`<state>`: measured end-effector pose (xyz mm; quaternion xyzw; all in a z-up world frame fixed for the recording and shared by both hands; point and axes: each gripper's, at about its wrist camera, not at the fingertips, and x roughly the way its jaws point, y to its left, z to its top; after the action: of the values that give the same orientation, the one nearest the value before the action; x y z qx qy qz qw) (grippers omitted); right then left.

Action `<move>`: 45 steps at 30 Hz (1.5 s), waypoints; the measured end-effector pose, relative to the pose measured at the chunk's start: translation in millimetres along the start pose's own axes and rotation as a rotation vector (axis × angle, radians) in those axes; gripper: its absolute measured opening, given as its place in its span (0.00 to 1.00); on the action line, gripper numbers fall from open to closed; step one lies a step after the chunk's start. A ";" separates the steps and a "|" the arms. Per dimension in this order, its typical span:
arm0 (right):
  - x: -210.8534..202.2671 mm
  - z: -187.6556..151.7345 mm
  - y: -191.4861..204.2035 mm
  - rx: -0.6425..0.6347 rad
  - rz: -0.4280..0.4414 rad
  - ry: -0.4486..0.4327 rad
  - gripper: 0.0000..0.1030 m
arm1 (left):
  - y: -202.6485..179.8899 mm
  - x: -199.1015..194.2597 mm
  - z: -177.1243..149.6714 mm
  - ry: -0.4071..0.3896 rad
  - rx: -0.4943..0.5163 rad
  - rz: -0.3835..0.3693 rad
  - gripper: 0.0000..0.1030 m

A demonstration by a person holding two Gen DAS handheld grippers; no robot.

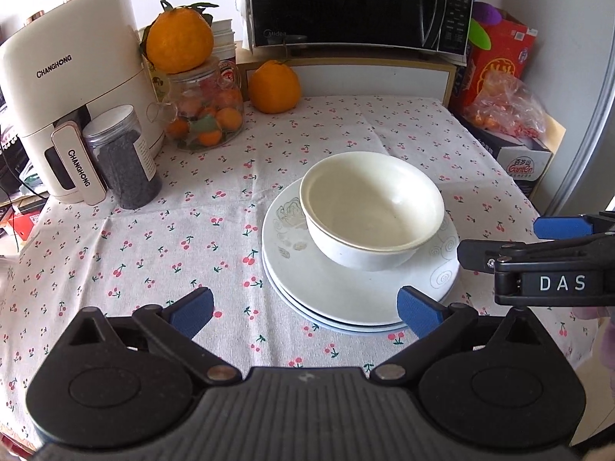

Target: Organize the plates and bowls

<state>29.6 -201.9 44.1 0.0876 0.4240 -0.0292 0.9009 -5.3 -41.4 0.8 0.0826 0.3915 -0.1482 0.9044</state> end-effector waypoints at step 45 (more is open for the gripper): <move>6.8 -5.3 8.1 0.025 -0.051 0.035 0.92 | 13.2 -4.4 3.1 -0.016 -0.117 0.106 1.00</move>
<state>30.9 -192.9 36.5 0.0885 0.4413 -0.0562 0.8912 -1.6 -28.9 6.6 0.0490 0.3872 -0.0779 0.9174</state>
